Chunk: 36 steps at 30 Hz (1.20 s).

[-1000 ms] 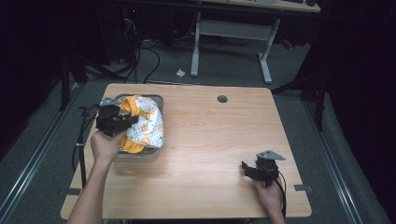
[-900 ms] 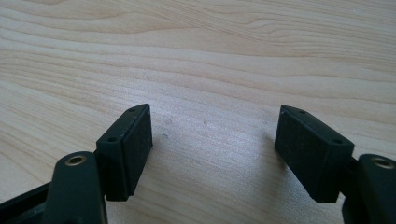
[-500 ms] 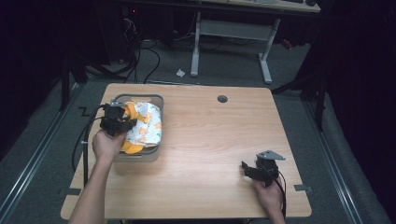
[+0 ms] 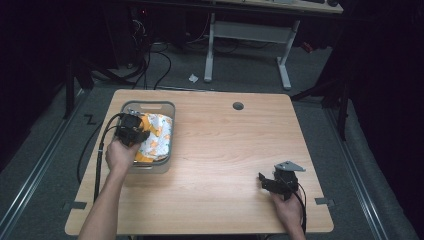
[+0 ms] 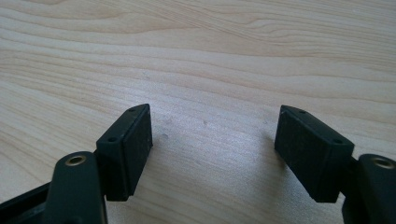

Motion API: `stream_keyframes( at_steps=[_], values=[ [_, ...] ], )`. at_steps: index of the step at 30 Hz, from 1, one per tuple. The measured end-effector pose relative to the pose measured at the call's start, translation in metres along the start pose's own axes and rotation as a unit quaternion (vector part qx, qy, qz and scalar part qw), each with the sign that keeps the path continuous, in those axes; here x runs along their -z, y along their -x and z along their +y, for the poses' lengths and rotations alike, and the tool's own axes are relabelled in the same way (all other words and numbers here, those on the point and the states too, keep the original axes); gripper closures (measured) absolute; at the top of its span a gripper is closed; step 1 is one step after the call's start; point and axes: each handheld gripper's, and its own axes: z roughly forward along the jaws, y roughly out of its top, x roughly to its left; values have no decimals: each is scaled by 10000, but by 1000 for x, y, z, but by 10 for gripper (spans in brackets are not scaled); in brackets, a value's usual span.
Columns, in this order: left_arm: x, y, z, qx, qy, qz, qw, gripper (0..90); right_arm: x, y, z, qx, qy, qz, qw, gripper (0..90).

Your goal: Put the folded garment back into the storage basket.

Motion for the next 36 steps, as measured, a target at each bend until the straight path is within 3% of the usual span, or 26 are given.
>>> stream_keyframes(
  at_steps=[6,13,16,19,26,36],
  values=[
    [-11,2,-2,-101,-367,298,9988,682,0,0,0,-1,-2,-4,10000,280],
    [-14,-2,-3,75,-556,500,9972,583,0,0,0,-3,-1,-1,10000,280],
    [-12,-4,-3,50,-596,604,9964,547,0,0,0,-1,-1,-4,10000,280],
    [-9,-7,-3,189,-518,594,9967,508,0,0,0,0,-1,-6,10000,280],
    [10,-8,-1,486,-21,470,9977,426,0,0,0,-3,-1,-5,10000,280],
    [30,0,0,489,468,185,9975,412,0,0,0,-3,-1,-4,10000,280]
  ],
)
